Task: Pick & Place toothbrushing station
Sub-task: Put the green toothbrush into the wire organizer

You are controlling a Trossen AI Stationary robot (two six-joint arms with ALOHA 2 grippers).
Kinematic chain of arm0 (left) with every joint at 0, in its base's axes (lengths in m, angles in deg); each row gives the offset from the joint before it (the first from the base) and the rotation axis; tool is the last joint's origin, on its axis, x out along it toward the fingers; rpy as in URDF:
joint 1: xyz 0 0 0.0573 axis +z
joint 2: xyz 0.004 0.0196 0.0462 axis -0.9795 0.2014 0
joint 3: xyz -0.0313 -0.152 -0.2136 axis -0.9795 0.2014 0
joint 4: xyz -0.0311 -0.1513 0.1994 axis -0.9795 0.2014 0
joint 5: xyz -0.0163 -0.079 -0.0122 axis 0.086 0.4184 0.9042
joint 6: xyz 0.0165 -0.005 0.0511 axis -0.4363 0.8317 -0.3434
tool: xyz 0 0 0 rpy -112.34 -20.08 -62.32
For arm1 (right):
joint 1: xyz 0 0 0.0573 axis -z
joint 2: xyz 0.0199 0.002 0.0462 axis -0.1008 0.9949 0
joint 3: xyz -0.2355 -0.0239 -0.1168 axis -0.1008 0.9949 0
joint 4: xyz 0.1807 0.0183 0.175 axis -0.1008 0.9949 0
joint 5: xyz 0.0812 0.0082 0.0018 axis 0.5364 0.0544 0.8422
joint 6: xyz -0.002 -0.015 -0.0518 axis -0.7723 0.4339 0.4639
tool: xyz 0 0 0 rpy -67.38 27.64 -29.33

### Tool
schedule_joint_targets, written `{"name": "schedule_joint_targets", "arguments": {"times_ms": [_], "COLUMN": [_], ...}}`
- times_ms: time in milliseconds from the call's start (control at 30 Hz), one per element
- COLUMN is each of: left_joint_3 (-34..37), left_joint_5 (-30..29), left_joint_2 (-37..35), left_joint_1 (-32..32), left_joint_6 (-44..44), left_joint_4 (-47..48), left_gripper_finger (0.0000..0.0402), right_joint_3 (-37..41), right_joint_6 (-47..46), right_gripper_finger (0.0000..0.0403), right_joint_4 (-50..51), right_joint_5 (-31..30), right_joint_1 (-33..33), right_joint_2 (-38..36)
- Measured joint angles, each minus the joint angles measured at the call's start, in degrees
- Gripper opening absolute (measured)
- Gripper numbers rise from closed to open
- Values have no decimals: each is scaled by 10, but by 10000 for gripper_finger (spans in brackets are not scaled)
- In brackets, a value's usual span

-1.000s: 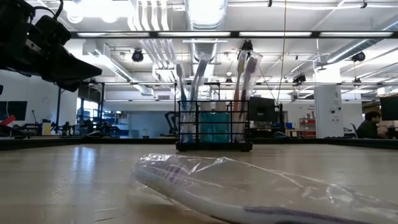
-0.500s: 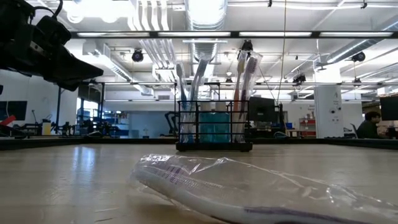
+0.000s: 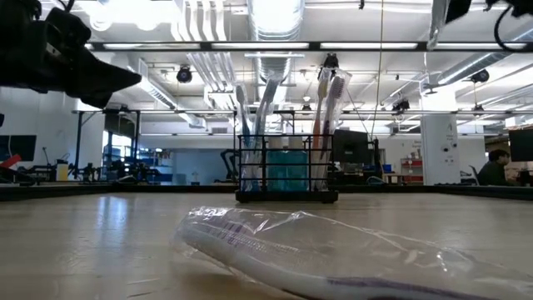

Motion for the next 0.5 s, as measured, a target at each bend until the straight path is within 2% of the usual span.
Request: {"name": "schedule_joint_targets", "arguments": {"times_ms": [233, 367, 500], "left_joint_3": [0, 0, 0], "left_joint_5": [-1, 0, 0], "left_joint_2": [0, 0, 0], "left_joint_1": [0, 0, 0], "left_joint_6": [1, 9, 23], "left_joint_4": [-30, -30, -31], "left_gripper_finger": [5, 5, 5], "right_joint_3": [73, 106, 119], "right_joint_6": [-33, -62, -87], "right_gripper_finger": [11, 11, 11], "right_joint_4": [-4, -3, 11], "right_joint_5": [-17, -20, -54], "right_joint_1": [29, 42, 45], "right_joint_2": [-80, -103, -102]}}
